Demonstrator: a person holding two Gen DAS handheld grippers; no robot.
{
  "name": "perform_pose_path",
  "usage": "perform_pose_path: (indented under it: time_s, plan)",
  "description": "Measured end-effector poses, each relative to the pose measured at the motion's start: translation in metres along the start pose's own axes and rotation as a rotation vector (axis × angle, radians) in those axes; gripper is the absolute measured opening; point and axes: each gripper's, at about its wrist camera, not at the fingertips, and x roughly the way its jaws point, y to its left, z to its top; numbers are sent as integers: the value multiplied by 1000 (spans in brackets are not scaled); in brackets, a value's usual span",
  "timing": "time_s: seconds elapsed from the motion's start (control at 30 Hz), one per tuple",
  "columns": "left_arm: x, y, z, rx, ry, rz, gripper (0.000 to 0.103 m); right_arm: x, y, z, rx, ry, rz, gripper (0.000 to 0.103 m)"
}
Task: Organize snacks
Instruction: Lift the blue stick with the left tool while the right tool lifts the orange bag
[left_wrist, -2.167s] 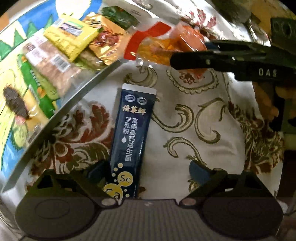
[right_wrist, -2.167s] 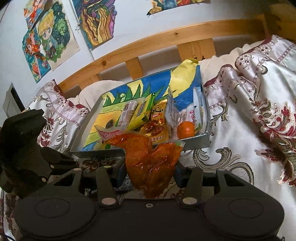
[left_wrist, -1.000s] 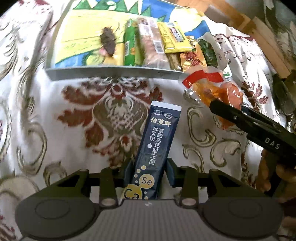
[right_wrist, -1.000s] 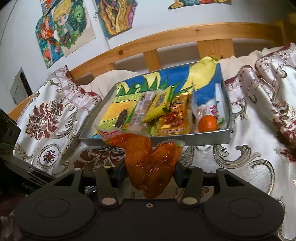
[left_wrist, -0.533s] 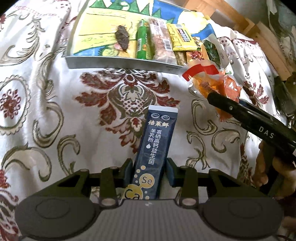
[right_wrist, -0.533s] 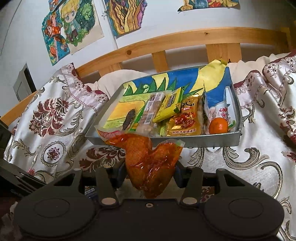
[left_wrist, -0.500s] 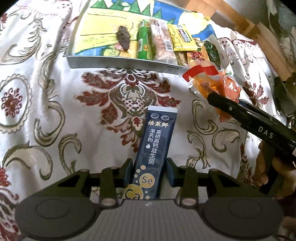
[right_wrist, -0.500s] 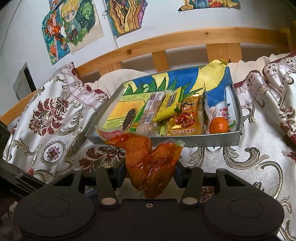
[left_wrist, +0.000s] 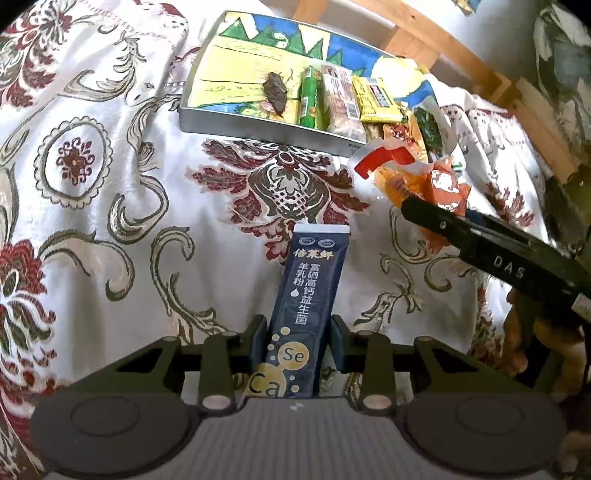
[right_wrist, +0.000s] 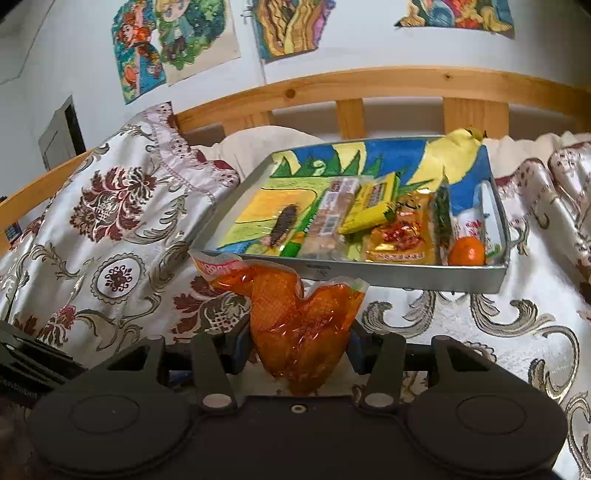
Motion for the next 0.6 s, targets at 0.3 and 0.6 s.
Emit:
perform_pose_path:
  time_s: [0.3, 0.6]
  plan:
    - [-8, 23, -7, -110, -40, -154, 38, -1, 6, 0, -21, -3, -1, 52]
    - [-26, 35, 7, -117, -148, -134, 38, -2, 8, 4, -33, -31, -9, 52]
